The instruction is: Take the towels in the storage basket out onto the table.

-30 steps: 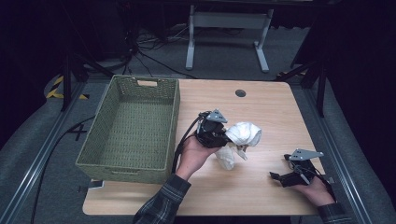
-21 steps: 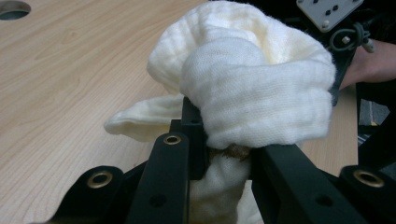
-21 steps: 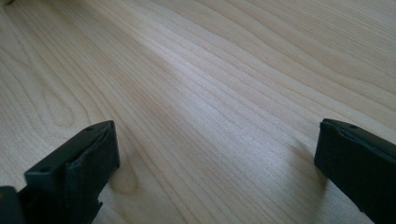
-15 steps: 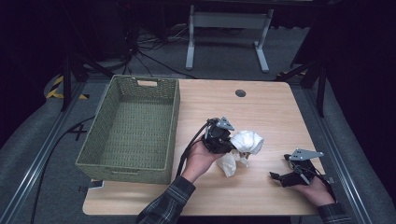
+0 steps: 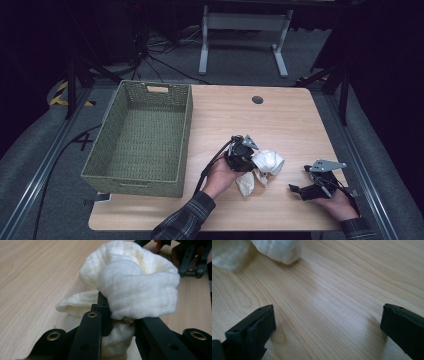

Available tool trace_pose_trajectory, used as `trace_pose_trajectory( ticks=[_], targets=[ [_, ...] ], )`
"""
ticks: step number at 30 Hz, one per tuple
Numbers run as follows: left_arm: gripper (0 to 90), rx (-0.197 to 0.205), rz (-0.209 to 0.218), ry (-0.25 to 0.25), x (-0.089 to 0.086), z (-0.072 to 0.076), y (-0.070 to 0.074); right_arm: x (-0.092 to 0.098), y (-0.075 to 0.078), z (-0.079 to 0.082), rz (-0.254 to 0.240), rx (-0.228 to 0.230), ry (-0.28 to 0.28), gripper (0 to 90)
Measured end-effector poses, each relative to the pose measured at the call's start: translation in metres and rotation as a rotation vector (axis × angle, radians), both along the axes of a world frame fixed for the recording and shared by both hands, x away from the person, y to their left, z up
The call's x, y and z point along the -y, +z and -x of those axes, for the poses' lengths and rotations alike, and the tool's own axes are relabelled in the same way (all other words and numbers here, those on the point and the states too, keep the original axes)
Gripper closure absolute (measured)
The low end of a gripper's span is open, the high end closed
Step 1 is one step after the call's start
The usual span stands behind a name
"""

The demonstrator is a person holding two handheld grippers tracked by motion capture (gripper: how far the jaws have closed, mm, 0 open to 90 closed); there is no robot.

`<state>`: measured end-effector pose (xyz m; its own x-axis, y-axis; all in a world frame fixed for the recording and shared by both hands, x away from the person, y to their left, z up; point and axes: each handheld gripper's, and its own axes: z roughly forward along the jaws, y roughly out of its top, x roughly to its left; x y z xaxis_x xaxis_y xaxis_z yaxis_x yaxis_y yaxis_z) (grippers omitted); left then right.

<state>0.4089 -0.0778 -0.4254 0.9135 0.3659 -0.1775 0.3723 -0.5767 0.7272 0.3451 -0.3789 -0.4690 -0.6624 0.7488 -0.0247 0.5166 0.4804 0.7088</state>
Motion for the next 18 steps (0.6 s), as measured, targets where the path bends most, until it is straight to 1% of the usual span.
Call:
trace_pose_trajectory(
  ticks=[1, 2, 3, 4, 6, 8, 10, 11, 14, 15, 16, 17, 18],
  targets=[
    [79.6, -0.004, -0.01, -0.005, 0.002, -0.001, -0.004, 0.0, 0.0, 0.0, 0.0, -0.001, 0.0, 0.3],
    [79.5, -0.011, -0.031, -0.016, 0.004, -0.001, -0.008, 0.0, 0.0, 0.0, 0.0, 0.0, 0.0, 0.3],
    [79.5, -0.018, -0.047, -0.014, 0.006, -0.001, -0.013, 0.0, 0.0, 0.0, 0.001, 0.0, 0.003, 0.3],
    [79.5, -0.018, -0.047, -0.014, 0.006, -0.001, -0.013, 0.0, 0.0, 0.0, 0.001, 0.0, 0.003, 0.3],
    [79.4, -0.034, -0.058, -0.02, 0.009, -0.002, -0.02, 0.0, 0.0, 0.0, 0.001, 0.0, 0.004, 0.3],
    [79.3, -0.034, -0.057, -0.021, 0.012, -0.001, -0.024, 0.0, 0.0, 0.0, 0.002, 0.0, 0.005, 0.3],
    [79.3, -0.031, -0.064, -0.019, 0.014, 0.0, -0.027, 0.0, 0.0, 0.0, 0.002, 0.0, 0.006, 0.3],
    [79.2, -0.028, -0.071, -0.026, 0.014, 0.0, -0.028, 0.0, 0.0, 0.0, 0.002, 0.0, 0.007, 0.3],
    [78.8, -0.033, -0.066, -0.023, 0.015, 0.001, -0.029, 0.0, 0.0, 0.0, 0.002, 0.0, 0.008, 0.3],
    [77.8, -0.042, -0.057, -0.02, 0.015, 0.001, -0.029, 0.0, 0.0, 0.0, 0.002, 0.0, 0.009, 0.3],
    [74.1, -0.042, -0.057, -0.02, 0.015, 0.001, -0.029, 0.0, 0.0, 0.0, 0.002, 0.0, 0.009, 0.3],
    [74.1, -0.054, -0.046, -0.026, 0.014, 0.001, -0.029, 0.0, 0.0, 0.0, 0.002, 0.0, 0.009, 0.3],
    [68.3, -0.062, -0.033, -0.034, 0.014, 0.001, -0.028, 0.0, 0.0, 0.0, 0.002, 0.0, 0.009, 0.3]
  ],
)
